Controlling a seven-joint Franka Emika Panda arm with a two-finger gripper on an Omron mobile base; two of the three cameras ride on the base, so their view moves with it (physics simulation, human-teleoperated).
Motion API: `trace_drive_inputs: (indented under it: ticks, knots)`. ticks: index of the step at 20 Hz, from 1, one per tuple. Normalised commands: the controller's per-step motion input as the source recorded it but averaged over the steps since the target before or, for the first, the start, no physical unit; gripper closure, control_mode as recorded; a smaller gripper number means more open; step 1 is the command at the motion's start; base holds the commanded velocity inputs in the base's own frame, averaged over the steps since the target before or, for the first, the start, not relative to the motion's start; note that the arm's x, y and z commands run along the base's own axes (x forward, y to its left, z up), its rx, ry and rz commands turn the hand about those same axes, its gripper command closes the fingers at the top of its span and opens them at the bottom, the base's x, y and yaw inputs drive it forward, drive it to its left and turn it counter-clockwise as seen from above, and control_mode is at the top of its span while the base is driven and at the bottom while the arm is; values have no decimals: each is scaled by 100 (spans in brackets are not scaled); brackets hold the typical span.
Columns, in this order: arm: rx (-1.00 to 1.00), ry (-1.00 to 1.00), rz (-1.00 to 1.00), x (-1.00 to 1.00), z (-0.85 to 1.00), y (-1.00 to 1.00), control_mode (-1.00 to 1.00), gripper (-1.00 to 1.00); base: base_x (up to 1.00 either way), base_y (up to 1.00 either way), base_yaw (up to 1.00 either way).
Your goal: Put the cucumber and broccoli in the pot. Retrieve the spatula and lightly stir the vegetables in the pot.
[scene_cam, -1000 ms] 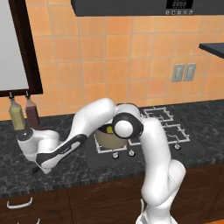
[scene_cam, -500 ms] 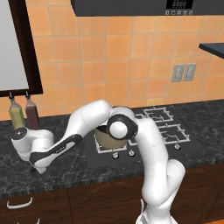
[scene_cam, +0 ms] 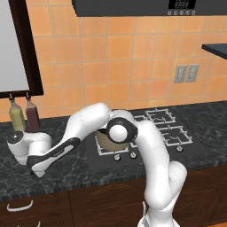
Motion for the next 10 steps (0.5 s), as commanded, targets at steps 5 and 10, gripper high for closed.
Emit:
trace_drive_inputs:
  ticks: [5, 10]
  knots:
    - [0, 0, -2, 0, -32, -14, -100, 100, 0, 0, 0]
    - [10, 7, -3, 0, -10, -39, -100, 100, 0, 0, 0]
